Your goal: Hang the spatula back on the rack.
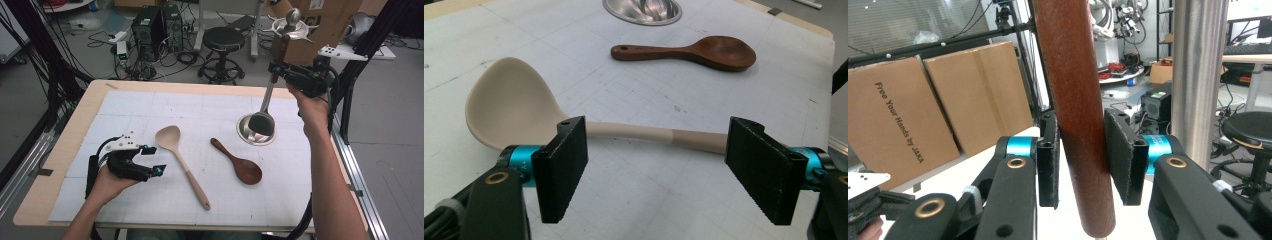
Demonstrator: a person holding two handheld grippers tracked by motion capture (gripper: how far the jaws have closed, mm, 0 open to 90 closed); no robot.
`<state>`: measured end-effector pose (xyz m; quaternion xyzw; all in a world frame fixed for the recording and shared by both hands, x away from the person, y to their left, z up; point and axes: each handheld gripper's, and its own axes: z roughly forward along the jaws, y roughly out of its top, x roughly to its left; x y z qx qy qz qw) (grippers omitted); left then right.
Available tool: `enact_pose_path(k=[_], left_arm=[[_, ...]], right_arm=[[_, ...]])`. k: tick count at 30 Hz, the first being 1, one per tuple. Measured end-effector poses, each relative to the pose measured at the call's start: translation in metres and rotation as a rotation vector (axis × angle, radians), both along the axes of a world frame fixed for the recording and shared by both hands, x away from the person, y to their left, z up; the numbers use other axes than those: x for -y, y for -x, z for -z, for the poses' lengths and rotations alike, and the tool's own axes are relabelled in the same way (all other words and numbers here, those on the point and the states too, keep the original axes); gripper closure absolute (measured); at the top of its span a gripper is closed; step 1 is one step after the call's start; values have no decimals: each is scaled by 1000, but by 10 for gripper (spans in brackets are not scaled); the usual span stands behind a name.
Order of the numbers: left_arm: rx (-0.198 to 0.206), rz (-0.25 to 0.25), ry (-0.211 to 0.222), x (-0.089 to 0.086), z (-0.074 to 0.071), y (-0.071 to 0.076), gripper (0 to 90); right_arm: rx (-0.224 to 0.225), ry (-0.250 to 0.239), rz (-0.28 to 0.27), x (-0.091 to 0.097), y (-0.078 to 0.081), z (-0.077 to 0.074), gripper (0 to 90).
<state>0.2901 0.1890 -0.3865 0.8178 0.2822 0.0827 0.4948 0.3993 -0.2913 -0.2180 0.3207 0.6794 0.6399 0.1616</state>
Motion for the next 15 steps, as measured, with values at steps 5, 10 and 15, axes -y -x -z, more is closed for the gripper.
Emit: enact_pose_path(k=[5,10,15], left_arm=[[1,-2,3,-1,0,0,259],[3,-3,0,-1,0,0,258],[2,-7,-1,-1,0,0,257]], right_arm=[[4,0,-2,3,3,-2,663],[6,21,-2,6,7,-4,647],[12,23,-1,12,12,-5,637]])
